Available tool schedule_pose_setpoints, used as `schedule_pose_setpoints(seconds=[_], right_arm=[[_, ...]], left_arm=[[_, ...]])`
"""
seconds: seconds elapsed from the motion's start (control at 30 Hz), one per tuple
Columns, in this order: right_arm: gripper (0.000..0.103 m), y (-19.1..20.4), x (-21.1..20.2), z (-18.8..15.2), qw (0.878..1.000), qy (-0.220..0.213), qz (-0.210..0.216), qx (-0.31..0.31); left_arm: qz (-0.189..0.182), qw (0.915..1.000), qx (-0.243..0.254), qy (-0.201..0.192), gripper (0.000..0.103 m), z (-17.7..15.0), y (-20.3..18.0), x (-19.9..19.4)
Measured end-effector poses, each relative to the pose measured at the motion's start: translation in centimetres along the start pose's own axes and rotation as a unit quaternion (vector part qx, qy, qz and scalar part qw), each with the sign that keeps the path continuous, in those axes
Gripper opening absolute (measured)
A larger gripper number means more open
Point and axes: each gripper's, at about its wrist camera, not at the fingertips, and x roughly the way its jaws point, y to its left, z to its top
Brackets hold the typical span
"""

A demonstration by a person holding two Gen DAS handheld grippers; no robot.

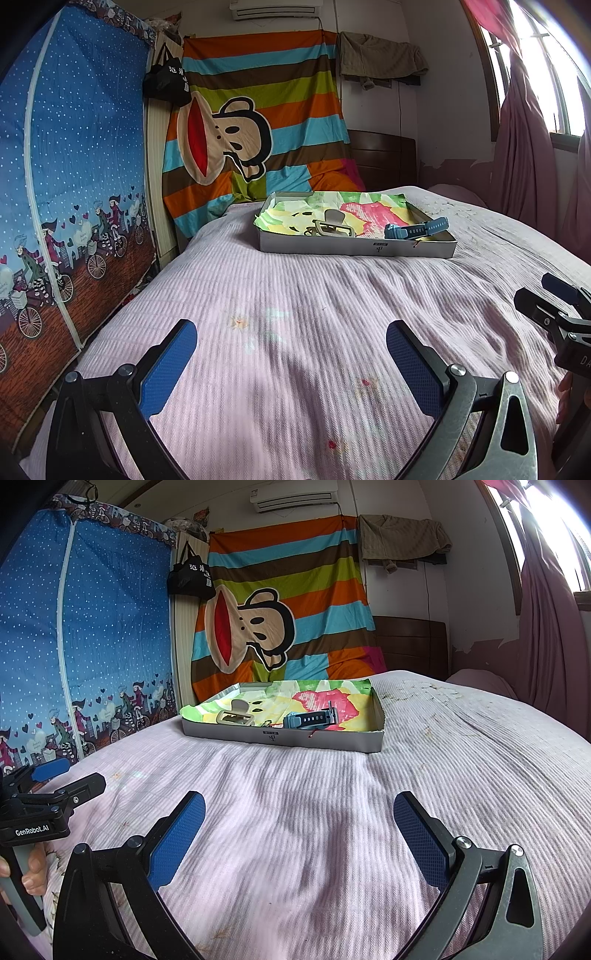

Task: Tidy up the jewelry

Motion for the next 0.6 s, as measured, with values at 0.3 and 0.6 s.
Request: schedule_pose_setpoints(seconds=[0.3,0.6], right_arm=[[0.1,0.0,-0.01,-0.01,1.0,0.0,0.0,0.0],[0.1,0.03,-0.02,0.05,1.0,0.0,0.0,0.0]], left_arm=[[0.0,1.0,0.0,0.0,0.103,-0.02,-0.03,0.03],[0.0,1.0,0.001,-0.001,0.103,-0.06,-0.07,0.02]])
